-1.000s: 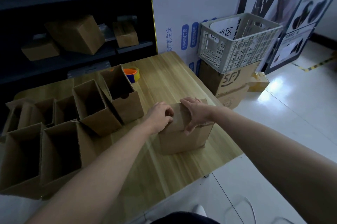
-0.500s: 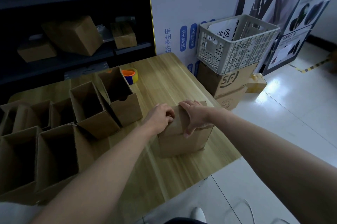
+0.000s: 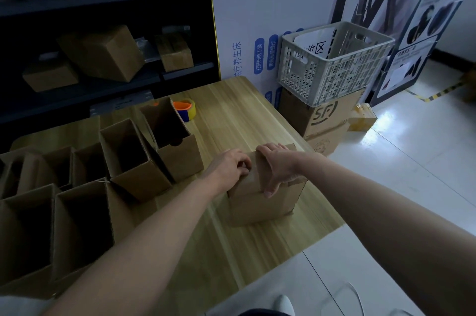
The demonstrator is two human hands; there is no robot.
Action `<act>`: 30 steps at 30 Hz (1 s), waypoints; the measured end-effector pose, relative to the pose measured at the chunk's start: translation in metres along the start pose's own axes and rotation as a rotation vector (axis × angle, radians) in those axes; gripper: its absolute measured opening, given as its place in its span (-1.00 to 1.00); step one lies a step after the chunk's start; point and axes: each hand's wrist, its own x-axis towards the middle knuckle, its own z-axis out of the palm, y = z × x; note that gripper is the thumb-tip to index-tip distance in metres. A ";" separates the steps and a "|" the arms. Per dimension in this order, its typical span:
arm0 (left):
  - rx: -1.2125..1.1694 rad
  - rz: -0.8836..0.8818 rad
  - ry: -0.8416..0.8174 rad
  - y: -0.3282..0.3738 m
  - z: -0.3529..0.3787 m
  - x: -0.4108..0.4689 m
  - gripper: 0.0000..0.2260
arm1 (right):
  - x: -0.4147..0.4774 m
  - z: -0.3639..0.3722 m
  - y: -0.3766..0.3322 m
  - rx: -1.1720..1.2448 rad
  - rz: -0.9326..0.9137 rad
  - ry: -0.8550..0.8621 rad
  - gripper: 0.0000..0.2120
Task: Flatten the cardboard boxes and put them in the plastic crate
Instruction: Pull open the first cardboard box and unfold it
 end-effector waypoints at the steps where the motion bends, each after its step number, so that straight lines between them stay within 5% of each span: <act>1: -0.006 -0.007 -0.001 0.002 0.000 0.001 -0.91 | 0.000 0.000 0.000 -0.003 0.001 0.002 0.25; 15: -0.106 0.003 0.114 0.000 0.005 -0.002 -0.91 | 0.003 -0.001 0.000 0.013 0.024 -0.012 0.27; 23: 0.140 0.010 0.047 0.009 0.003 0.007 -0.88 | 0.003 -0.002 0.000 0.009 0.010 0.001 0.24; 27: -0.284 -0.119 0.025 -0.002 -0.010 -0.011 -0.86 | 0.005 -0.008 0.001 0.018 0.011 0.001 0.21; 30: -0.663 -0.237 0.192 -0.010 -0.022 -0.021 -0.83 | 0.006 -0.012 0.000 0.017 0.028 -0.006 0.21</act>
